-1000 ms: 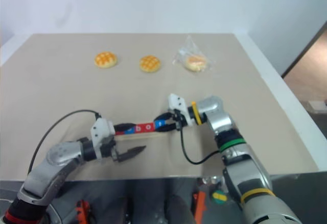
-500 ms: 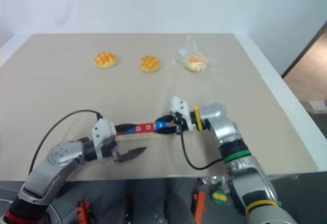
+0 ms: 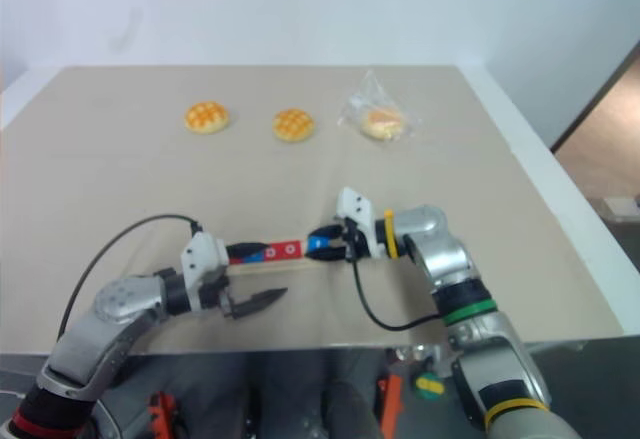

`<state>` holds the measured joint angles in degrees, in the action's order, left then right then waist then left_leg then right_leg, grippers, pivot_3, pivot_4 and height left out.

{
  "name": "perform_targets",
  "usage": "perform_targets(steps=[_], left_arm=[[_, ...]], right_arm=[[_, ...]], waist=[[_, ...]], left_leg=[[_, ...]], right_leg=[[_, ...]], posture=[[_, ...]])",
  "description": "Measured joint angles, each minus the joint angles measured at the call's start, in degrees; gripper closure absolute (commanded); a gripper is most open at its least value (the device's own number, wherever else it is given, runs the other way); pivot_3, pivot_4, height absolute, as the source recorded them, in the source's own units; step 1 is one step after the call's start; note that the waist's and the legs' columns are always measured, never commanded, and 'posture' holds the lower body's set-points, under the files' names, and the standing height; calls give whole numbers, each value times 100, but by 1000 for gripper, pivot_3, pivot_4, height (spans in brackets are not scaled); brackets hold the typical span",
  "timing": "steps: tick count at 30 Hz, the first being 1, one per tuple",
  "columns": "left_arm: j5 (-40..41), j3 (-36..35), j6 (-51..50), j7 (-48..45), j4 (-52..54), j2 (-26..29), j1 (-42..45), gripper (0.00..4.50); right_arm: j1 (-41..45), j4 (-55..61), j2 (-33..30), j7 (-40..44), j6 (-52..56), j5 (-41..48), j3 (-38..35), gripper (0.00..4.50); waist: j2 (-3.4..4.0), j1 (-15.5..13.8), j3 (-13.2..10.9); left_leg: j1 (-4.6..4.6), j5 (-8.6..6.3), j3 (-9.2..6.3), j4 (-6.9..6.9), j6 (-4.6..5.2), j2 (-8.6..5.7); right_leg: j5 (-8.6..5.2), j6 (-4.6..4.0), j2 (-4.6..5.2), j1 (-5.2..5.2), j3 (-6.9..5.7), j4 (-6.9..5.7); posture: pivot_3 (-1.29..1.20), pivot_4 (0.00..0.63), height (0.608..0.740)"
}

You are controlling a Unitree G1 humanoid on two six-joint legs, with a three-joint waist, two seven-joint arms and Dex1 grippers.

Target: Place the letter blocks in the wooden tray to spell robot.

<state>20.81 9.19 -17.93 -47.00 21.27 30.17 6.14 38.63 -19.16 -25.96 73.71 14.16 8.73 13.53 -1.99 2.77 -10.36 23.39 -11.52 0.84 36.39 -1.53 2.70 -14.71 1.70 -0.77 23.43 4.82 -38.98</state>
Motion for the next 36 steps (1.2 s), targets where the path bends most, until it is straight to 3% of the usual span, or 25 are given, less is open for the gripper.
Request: perform_targets(steps=[12, 19, 20, 27, 35, 36], left_arm=[[-60, 0, 19, -93, -40, 1, -6, 0], [-71, 16, 45, -108, -107, -22, 14, 0], [-73, 18, 45, -109, -119, -22, 16, 0], [-82, 55, 53, -119, -154, -22, 29, 0], [11, -11, 55, -203, -154, -16, 13, 0], [52, -36, 55, -235, -154, -6, 14, 0]], right_arm=[[-210, 500, 150, -495, 415, 128, -36, 2743], [-667, 1169, 170, -932, 768, 243, -87, 148], [-713, 1243, 150, -977, 833, 275, -87, 60], [-832, 1589, 105, -1227, 1002, 465, -154, 60], [-852, 1945, 130, -1991, 1498, 860, -877, 60], [-883, 2005, 140, -2158, 1569, 877, -976, 595]], waist=[[0, -1, 0], [0, -2, 0], [0, -1, 0], [0, -1, 0], [0, -2, 0], [0, -2, 0]], left_leg=[[0, 0, -2, 0, 0, 0], [1, 0, -2, -1, 0, 0], [1, 0, 0, -1, 0, -1], [1, 0, -2, -1, 0, 0], [2, 0, -1, -1, 0, -1], [2, 0, -1, -1, 0, -1]], right_leg=[[0, 0, -1, 0, -1, 0], [-2, 2, 0, 0, -1, 0], [-2, 2, 1, 1, 0, 0], [-2, 2, 0, 1, -1, 0], [-2, 2, 1, 1, 0, 0], [-2, 2, 1, 1, 0, 0]], posture=[[0, 150, 740], [0, 150, 740], [0, 150, 740], [0, 150, 740], [0, 150, 740], [0, 150, 740]])
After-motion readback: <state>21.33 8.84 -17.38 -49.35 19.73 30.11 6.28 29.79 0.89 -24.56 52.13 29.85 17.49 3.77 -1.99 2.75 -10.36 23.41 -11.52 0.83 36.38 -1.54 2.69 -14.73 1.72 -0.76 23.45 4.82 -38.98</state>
